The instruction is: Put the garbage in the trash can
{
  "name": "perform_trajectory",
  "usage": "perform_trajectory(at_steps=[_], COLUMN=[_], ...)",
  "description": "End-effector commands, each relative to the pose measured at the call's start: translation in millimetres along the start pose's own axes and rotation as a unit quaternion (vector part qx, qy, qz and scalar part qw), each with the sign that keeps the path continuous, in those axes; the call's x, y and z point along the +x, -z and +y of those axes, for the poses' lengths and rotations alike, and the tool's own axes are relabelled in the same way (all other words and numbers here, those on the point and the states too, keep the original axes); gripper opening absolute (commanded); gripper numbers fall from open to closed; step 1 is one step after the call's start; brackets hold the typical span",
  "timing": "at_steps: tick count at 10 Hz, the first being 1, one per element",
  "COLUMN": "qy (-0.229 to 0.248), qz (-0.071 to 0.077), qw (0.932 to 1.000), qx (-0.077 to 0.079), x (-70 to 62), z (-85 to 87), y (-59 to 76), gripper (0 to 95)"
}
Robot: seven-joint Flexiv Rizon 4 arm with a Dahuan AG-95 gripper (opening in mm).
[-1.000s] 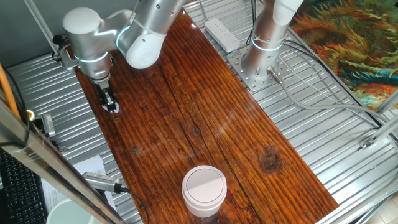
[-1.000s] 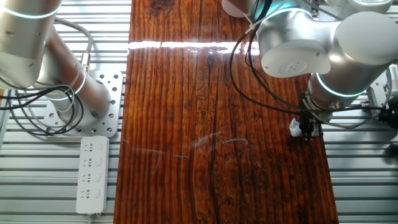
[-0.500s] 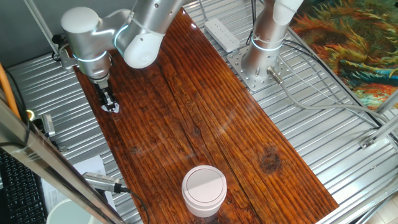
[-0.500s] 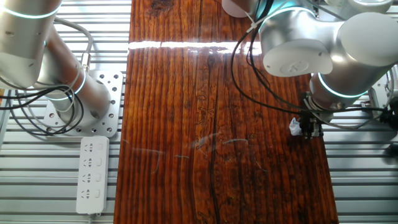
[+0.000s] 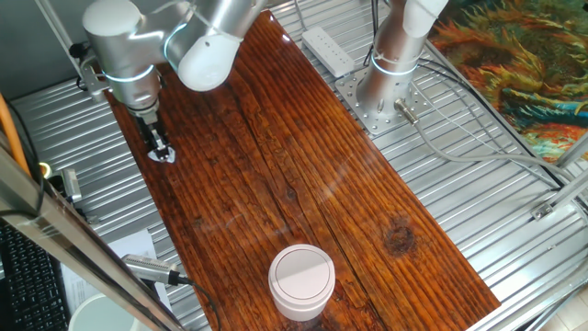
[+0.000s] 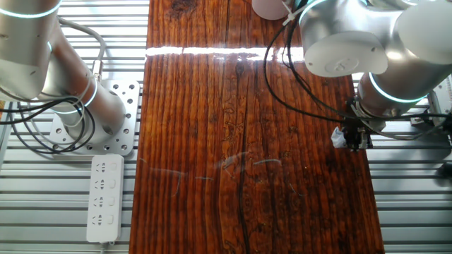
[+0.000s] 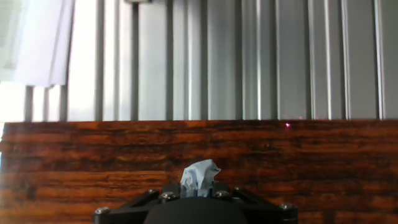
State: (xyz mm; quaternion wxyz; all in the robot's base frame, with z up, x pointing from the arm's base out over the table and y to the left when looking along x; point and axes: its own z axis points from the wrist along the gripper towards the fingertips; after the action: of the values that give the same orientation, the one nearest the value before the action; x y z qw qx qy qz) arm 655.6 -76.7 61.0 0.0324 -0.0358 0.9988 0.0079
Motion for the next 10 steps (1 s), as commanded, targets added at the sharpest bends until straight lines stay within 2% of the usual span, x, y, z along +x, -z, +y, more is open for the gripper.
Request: perform_trajectory(at_steps=[1,2,3,4,5,7,9,10], qy=[0.073,0.084,0.106,0.131,0.144,0.137,0.15,0.165], qz=[-0.012,-0.016,-0.028,-0.03,-0.032,-0.032,-0.03,-0.021], qw=[0.9971,0.9959,0.9915,0.9878,0.9859,0.9869,0.9852,0.9829], qx=[-0.018,-0.031,-0.07,-0.078,-0.079,-0.078,-0.076,-0.079], x=[0.1,0.6,1.7,1.7,1.8,2.6,2.7,2.9], z=[-0.3,-0.8,-0.6,1.9,7.9,20.1,21.3,21.3], y=[-0.1,-1.0,-3.5,-4.6,-6.8,-12.7,-13.1,-13.3], gripper=[0.0,0.0,0.0,0.0,0.0,38.0,38.0,57.0])
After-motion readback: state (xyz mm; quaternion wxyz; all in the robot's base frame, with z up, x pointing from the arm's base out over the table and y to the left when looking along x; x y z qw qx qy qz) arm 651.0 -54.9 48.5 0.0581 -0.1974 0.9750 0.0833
